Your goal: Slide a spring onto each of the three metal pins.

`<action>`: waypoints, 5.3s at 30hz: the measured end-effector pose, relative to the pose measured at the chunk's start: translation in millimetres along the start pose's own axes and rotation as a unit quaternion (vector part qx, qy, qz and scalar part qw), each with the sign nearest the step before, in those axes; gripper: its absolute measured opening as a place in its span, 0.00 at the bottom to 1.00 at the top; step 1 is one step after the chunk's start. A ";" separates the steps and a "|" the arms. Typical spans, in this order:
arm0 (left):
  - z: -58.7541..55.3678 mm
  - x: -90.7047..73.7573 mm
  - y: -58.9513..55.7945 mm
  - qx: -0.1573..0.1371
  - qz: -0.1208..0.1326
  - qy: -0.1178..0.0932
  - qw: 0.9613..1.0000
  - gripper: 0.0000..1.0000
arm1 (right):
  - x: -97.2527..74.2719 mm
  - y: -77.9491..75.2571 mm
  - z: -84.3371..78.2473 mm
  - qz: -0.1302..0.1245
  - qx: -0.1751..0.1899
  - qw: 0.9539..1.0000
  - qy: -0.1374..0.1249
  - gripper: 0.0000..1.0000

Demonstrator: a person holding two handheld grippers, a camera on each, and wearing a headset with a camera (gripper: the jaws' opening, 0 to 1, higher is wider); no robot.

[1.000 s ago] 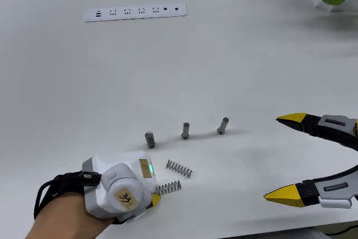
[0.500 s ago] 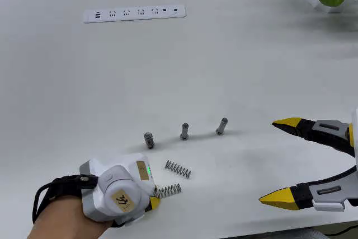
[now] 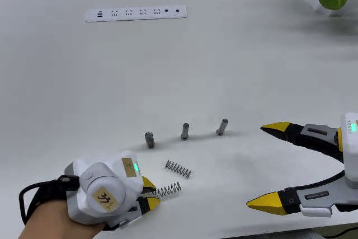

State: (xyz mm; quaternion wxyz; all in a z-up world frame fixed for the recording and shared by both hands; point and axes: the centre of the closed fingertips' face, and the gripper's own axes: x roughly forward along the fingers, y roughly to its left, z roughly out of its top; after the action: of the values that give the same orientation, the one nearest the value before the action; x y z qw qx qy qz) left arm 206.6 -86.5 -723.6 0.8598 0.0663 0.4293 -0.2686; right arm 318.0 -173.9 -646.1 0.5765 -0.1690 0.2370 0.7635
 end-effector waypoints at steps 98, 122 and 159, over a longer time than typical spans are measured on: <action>129.8 -46.5 -8.3 -0.015 -0.007 -0.217 0.976 0.10 | 29.3 49.7 90.2 0.167 -0.192 0.954 0.156 0.25; 129.4 -46.1 -9.7 -0.003 -0.012 -0.223 0.975 0.10 | 35.0 52.7 79.7 0.231 -0.281 0.896 0.256 0.12; 131.4 -54.5 -9.6 -0.006 -0.008 -0.247 0.969 0.12 | 37.0 53.9 84.4 0.216 -0.269 0.905 0.250 0.12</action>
State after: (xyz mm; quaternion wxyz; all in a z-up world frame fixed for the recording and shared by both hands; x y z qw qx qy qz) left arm 267.3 -117.8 -598.5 0.9375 -0.0105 0.2054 -0.2807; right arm 257.2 -109.3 -586.7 0.2521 -0.4477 0.1895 0.8367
